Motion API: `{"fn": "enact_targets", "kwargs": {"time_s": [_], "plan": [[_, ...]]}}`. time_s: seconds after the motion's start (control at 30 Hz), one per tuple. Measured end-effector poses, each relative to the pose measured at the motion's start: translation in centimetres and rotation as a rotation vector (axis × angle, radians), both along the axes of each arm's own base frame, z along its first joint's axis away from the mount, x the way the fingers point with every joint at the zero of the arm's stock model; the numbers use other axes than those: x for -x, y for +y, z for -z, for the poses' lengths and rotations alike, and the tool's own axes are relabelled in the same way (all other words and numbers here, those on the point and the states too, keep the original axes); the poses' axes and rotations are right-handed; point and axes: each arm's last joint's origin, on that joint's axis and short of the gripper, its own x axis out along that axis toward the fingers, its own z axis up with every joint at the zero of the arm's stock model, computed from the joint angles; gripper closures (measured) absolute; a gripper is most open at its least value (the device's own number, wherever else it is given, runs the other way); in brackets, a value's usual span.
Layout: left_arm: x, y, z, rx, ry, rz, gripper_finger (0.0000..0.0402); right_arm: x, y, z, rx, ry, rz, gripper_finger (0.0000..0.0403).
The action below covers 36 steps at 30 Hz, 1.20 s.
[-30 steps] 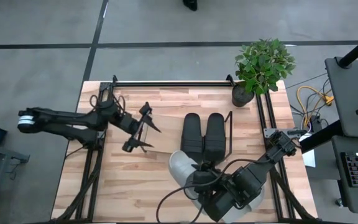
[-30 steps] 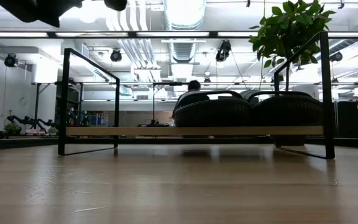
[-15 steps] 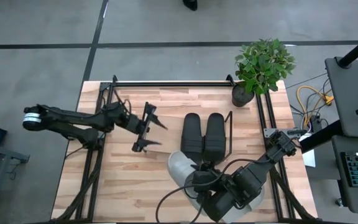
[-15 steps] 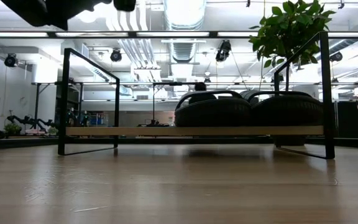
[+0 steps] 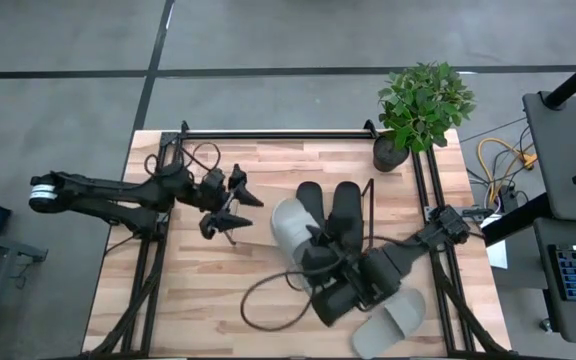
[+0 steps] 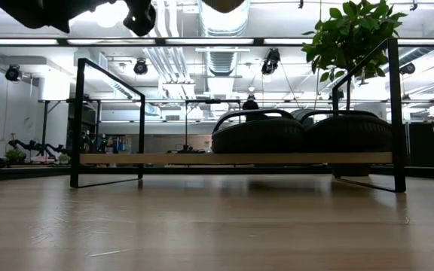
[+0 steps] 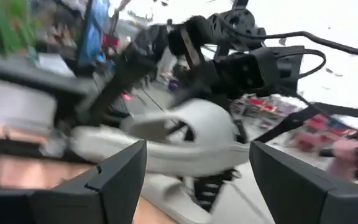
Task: Pick and place slides into the shelf
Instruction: Put the left gray slides on the shelf
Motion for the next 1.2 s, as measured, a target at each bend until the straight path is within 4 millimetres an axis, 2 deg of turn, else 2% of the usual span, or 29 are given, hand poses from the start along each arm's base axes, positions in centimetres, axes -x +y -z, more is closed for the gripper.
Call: {"fn": "enact_targets", "kwargs": {"time_s": [0.1,0.23,0.53,0.73,1.2], "plan": [[-0.2,0.0,0.6,0.094,0.066,0.045,0.0132,-0.7,-1.1,0.3,0.043,0.044,0.013,0.0392],[-0.1,-0.1,0.6,0.125,0.075,0.074,0.0132,-1.4,-2.3,0.4,0.088,0.068,0.035,0.0392],[-0.3,-0.1,0.9,0.178,0.118,0.073,0.0132,-1.5,-2.5,0.5,0.126,0.117,0.013,0.0392],[-0.8,0.4,2.4,0.290,0.273,-0.093,0.0132,-1.5,-2.5,0.5,0.143,0.141,-0.001,0.0392],[-1.0,1.1,1.3,0.372,0.195,-0.303,0.0132,-1.6,-2.5,0.5,0.165,0.175,-0.024,0.0392]]}}
